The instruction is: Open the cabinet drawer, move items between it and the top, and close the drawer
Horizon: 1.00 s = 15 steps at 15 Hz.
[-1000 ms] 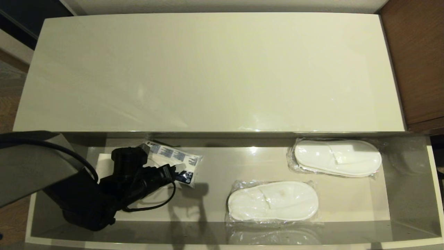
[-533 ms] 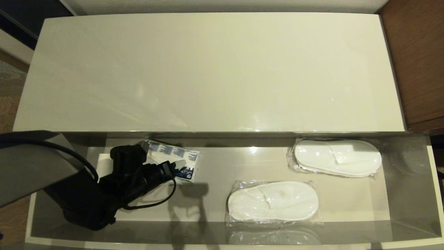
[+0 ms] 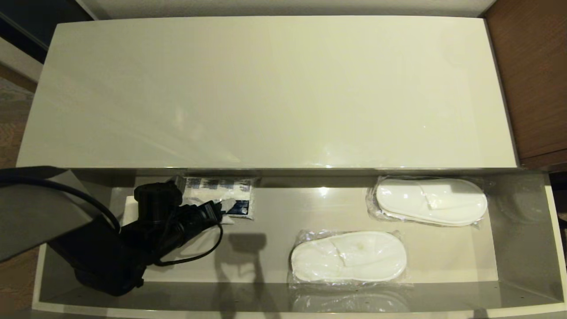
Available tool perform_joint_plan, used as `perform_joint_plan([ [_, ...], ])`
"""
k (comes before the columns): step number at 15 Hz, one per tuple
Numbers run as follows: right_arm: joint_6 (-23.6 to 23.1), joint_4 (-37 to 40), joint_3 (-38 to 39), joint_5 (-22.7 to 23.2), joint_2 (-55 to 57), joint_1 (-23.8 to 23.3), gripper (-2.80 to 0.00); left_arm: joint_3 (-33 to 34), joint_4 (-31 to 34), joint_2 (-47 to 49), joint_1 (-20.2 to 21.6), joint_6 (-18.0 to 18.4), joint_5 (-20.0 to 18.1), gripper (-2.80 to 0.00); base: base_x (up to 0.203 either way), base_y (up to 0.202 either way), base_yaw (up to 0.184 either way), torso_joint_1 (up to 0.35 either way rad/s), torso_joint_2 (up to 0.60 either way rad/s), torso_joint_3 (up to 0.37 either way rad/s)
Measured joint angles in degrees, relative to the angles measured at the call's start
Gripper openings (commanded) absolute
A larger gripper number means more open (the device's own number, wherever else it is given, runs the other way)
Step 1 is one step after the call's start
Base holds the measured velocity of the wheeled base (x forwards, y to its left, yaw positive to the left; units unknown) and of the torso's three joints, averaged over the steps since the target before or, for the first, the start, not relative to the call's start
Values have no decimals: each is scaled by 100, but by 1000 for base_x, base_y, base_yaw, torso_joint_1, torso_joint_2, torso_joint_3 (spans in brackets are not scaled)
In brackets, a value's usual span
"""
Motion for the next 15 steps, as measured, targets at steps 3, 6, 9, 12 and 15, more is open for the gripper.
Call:
perform_joint_plan([
  [3, 2, -5, 0, 1, 0, 5, -280, 15, -48, -32, 0, 2, 1, 0, 0, 0, 0, 0, 0, 0],
  [6, 1, -2, 0, 1, 0, -2, -280, 55, -285, -37, 5, 2, 16, 0, 0, 0, 0, 0, 0, 0],
  [9, 2, -2, 0, -2, 0, 0, -280, 88, -389, 13, 17, 2, 25, -280, 0, 0, 0, 0, 0, 0],
  [12, -1, -5, 0, 0, 0, 5, -280, 100, -401, 62, 17, 11, 39, -280, 0, 0, 0, 0, 0, 0],
  [15, 0, 0, 0, 1, 0, 5, -280, 99, -405, 95, 24, 30, 41, -280, 0, 0, 0, 0, 0, 0],
])
